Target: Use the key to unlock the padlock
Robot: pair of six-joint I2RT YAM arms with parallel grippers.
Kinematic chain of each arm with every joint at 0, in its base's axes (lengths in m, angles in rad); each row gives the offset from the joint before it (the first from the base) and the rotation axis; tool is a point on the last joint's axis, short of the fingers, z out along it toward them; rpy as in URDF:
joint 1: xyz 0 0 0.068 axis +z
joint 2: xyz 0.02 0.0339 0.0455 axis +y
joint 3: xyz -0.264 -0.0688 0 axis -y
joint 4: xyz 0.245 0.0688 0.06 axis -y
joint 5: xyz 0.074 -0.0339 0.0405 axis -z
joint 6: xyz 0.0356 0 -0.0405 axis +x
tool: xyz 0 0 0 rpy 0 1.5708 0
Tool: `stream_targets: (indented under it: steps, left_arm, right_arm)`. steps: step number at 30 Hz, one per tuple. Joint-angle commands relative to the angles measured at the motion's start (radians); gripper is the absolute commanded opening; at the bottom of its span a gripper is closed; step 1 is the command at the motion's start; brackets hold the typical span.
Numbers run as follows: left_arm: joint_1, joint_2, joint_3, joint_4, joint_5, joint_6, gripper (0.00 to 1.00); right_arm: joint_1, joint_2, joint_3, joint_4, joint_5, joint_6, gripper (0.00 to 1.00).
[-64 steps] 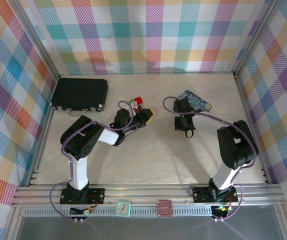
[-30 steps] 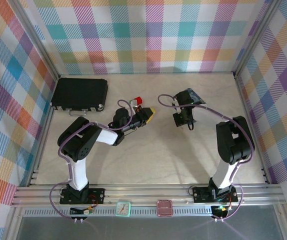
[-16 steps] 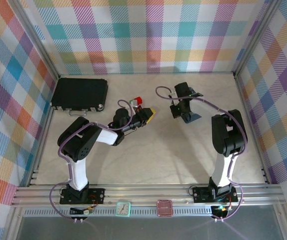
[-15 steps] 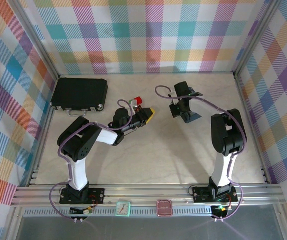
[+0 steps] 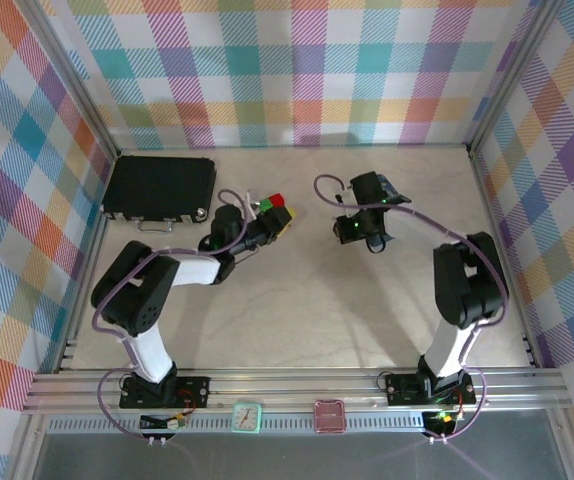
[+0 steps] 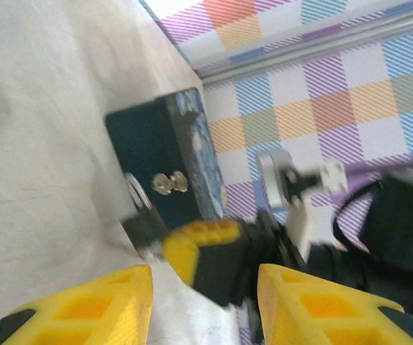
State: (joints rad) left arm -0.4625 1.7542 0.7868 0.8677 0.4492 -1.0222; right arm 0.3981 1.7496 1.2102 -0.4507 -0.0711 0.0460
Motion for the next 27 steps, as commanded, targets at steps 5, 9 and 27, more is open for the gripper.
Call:
stream_targets:
  steps: [5,9,27]
  left_arm:
    - [0.060,-0.194,0.039,-0.459,-0.081,0.286,0.44]
    - [0.076,-0.286,0.037,-0.600,-0.170,0.359,0.46]
    - [0.148,-0.730,-0.044,-1.077,-0.871,0.701,1.00]
  right_arm:
    - [0.121,-0.159,-0.223,0.084,-0.103,0.207,0.00]
    - [0.187,-0.185,-0.326,0.158,-0.107,0.294,0.00]
    - [0.184,-0.413,-0.320,0.063,0.317,0.256,0.89]
